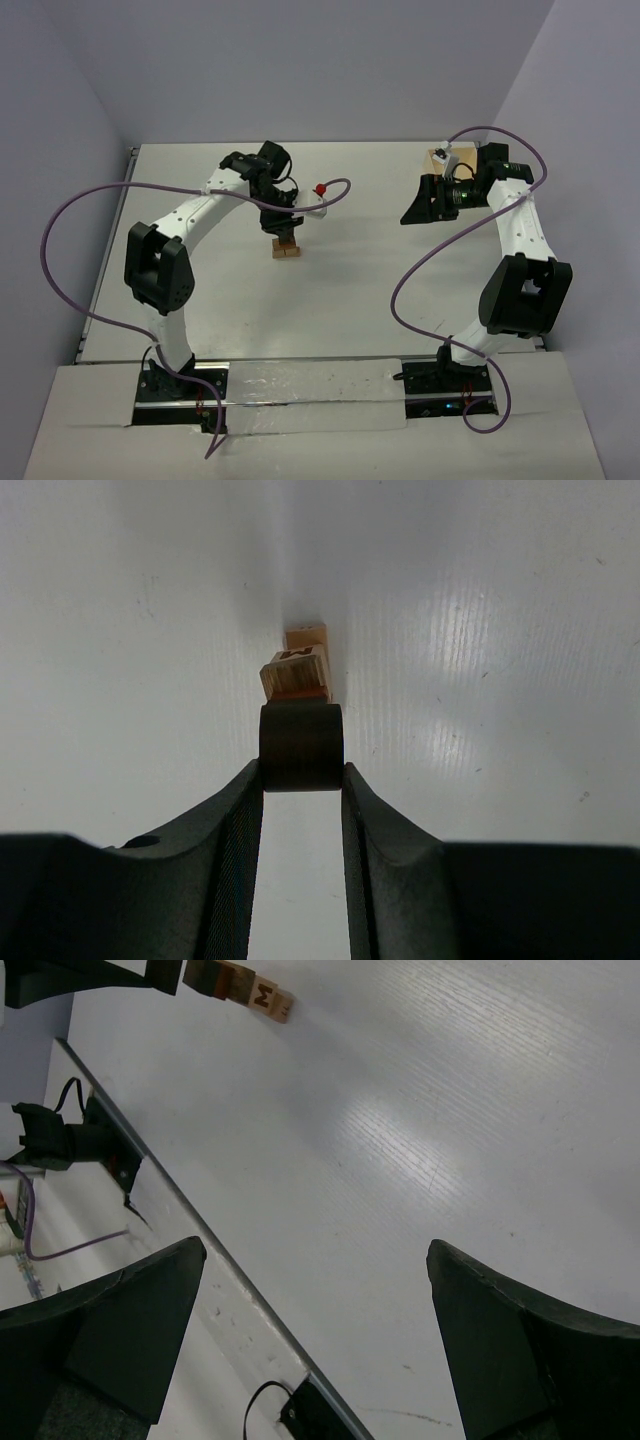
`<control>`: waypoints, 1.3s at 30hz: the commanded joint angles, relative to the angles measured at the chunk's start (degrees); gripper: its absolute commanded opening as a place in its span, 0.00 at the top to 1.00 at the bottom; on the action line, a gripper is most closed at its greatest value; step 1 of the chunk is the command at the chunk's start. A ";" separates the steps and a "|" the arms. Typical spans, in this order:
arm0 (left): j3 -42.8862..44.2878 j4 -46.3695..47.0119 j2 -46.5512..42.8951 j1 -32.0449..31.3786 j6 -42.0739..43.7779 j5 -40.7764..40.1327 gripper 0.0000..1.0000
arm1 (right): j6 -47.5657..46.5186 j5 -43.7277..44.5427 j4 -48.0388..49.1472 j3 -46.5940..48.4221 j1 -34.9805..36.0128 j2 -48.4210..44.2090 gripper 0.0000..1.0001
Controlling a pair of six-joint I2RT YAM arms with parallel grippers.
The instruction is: Build the wood block tower
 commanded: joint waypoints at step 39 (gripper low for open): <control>0.13 2.06 2.54 0.21 -1.67 -3.32 0.54 | -1.21 -2.21 -1.24 2.70 0.53 0.42 0.00</control>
